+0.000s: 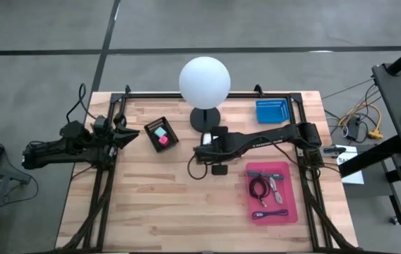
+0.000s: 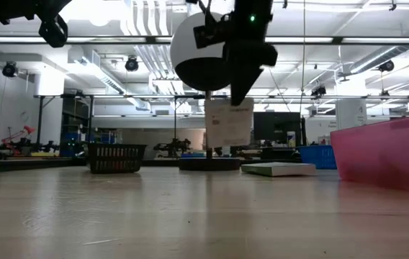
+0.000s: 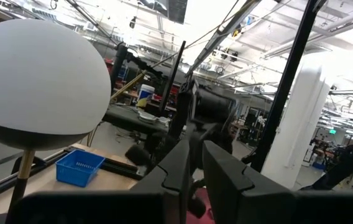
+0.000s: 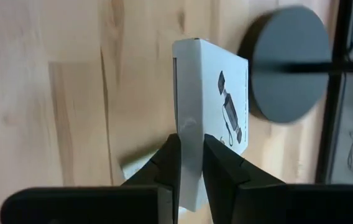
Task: Pick and place items into bin
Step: Put the white card reader box into the blue bin
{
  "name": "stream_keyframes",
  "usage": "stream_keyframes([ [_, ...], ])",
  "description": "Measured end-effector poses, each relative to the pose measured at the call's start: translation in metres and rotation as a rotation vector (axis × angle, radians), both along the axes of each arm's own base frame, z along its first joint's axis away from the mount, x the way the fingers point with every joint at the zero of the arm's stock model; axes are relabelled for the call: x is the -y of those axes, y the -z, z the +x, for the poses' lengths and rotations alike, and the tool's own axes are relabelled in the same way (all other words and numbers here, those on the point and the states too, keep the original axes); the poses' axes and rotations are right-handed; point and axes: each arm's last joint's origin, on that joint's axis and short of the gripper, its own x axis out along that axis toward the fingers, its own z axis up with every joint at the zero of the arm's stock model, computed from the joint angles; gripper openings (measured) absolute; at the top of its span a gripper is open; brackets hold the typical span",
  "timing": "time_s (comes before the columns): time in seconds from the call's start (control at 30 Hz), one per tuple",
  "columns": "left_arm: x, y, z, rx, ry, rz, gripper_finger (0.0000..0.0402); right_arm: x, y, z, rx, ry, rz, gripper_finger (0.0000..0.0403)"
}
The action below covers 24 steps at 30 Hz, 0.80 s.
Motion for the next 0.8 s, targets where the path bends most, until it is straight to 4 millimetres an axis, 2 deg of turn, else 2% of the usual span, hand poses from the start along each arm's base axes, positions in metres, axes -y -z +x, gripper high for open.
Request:
stream_keyframes([
  [0.3, 0.000, 0.000, 0.000, 0.000, 0.000, 0.000, 0.0029, 0.003, -0.034, -0.023, 0.003, 0.181, 0.020, 0.0038],
  [0.6, 0.000, 0.000, 0.000, -0.001, 0.001, 0.000, 0.0029, 0.016, -0.068, -0.068, 0.139, 0.367, 0.030, 0.0038],
  [0.8, 0.000, 0.000, 0.000, -0.001, 0.000, 0.000, 0.0029, 0.029, -0.075, -0.102, 0.189, 0.491, 0.047, 0.0038],
])
